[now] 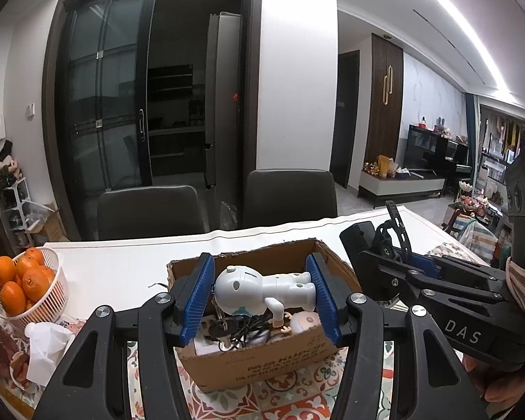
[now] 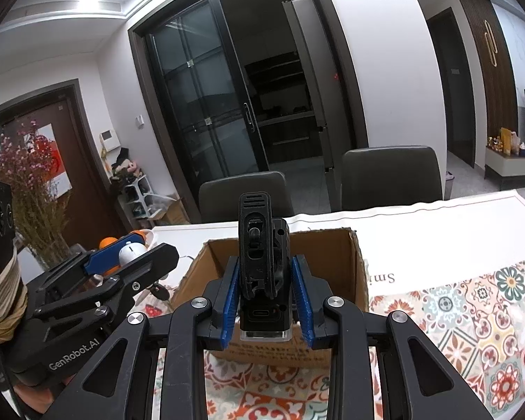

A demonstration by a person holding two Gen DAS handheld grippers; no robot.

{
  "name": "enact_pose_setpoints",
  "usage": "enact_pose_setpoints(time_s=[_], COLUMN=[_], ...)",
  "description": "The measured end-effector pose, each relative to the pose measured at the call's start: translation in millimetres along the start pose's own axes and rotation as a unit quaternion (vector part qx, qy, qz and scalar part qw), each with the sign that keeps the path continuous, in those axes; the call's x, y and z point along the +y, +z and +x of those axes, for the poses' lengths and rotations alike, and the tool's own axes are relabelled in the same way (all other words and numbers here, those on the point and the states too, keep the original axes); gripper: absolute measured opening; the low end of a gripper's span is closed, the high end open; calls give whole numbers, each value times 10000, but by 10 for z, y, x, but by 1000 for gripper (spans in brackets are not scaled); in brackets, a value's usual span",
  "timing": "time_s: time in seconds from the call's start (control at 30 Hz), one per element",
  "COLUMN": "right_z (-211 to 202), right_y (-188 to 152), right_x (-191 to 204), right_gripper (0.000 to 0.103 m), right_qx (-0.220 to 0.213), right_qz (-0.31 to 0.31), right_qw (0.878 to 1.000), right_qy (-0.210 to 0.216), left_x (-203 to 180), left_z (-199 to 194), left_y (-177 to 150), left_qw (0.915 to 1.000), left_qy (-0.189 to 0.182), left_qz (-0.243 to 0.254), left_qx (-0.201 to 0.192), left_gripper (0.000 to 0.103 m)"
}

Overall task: Organize rigid objects
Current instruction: 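Carry the keychain and black gadget into the box and open both tools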

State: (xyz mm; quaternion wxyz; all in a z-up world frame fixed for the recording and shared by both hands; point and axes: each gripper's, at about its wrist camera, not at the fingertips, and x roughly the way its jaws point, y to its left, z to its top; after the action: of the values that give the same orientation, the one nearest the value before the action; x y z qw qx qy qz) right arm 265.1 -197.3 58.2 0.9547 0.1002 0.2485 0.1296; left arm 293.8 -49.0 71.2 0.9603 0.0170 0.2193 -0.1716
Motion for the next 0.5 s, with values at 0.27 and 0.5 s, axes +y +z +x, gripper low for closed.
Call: enact_pose_setpoints(time_s=[0.27, 0.5], right_z=[279, 503], right_y=[103, 149], right_x=[-71, -112], right_gripper=[30, 30], right_qx=[138, 316], right_qz=[-58, -96], right_qw=[9999, 9994], right_qy=[-57, -140], left_x=[96, 157], left_z=[275, 536], left_y=[58, 46], left_qw=[9998, 9989], left_qy=[70, 52], left_qz=[-62, -161], left_qx=[176, 432], left_gripper=[54, 54])
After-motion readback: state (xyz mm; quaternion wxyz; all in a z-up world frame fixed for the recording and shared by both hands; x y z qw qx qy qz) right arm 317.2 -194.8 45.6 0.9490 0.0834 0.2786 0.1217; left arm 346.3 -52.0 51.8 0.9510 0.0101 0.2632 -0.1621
